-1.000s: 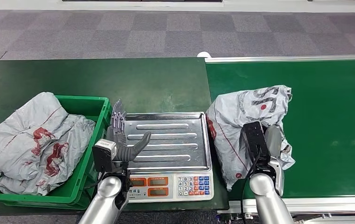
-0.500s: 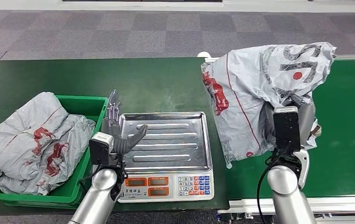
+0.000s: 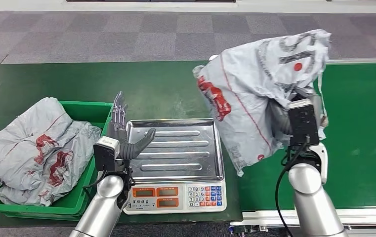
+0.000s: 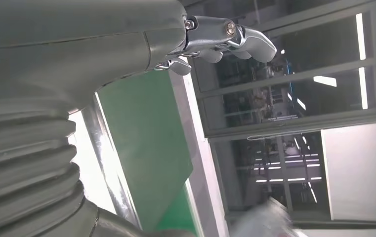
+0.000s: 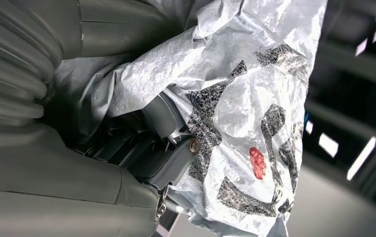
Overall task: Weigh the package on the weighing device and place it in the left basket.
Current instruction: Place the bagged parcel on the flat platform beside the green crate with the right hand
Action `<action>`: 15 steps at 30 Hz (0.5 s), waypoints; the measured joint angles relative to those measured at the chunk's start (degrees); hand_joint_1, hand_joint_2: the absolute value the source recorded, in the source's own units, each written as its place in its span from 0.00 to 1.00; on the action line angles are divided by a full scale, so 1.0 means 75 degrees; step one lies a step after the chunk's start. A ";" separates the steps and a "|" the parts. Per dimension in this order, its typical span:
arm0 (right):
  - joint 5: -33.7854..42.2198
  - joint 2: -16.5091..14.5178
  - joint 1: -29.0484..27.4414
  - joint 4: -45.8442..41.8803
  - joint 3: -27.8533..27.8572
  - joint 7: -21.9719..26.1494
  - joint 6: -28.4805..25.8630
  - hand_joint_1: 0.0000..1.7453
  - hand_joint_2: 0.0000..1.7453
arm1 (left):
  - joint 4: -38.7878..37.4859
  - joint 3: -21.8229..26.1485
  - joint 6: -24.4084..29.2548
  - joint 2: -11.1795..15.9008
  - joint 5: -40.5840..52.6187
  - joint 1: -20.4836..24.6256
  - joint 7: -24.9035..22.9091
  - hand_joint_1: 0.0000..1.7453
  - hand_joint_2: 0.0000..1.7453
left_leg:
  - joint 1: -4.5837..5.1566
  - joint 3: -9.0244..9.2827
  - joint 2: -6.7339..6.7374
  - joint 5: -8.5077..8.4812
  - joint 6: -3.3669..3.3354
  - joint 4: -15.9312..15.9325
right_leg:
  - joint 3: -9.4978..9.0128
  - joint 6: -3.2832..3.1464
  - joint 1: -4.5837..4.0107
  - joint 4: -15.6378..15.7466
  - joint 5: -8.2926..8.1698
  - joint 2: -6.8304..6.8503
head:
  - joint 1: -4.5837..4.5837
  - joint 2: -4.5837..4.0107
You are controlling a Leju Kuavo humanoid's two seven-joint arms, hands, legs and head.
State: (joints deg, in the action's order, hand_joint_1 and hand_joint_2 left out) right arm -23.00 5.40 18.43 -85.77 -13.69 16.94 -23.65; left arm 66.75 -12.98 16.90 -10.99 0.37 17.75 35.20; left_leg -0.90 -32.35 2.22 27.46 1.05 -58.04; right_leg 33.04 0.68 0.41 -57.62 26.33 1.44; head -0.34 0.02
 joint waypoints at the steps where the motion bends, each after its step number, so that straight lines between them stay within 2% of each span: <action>1: 0.0029 -0.0091 0.0058 0.0161 -0.0234 0.0027 0.0044 1.00 1.00 | -0.0018 -0.0018 0.0032 0.0000 -0.0015 0.0029 0.0001 0.00 1.00 | 0.0000 0.0000 0.0000 -0.0001 0.0001 0.0000 | 0.0003 0.0000 0.0000 -0.0004 0.0000 0.0000 | -0.0001 0.0000; 10: 0.0970 -0.1291 0.0437 0.1632 -0.2263 0.0117 0.0338 1.00 1.00 | -0.0083 -0.0252 0.0316 0.0015 -0.0103 0.0207 -0.0080 0.00 1.00 | -0.0001 -0.0015 -0.0009 -0.0015 0.0018 0.0004 | 0.0032 -0.0006 -0.0001 -0.0022 0.0003 0.0004 | -0.0003 0.0000; 15: 0.1167 -0.1592 0.0459 0.1931 -0.2887 0.0101 0.0303 1.00 1.00 | -0.0110 -0.0353 0.0412 0.0056 -0.0148 0.0216 -0.0079 0.00 1.00 | 0.0000 -0.0018 -0.0015 -0.0015 0.0018 0.0004 | 0.0034 -0.0007 0.0001 -0.0023 0.0005 0.0008 | -0.0001 0.0000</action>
State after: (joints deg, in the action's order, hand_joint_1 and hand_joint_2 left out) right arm -14.25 -6.54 21.87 -71.29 -35.34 17.70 -21.37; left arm 65.93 -15.63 19.99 -10.57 -0.74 19.37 34.61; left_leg -0.90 -32.49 2.11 27.35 1.18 -58.01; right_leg 33.30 0.62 0.42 -57.79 26.36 1.50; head -0.36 0.02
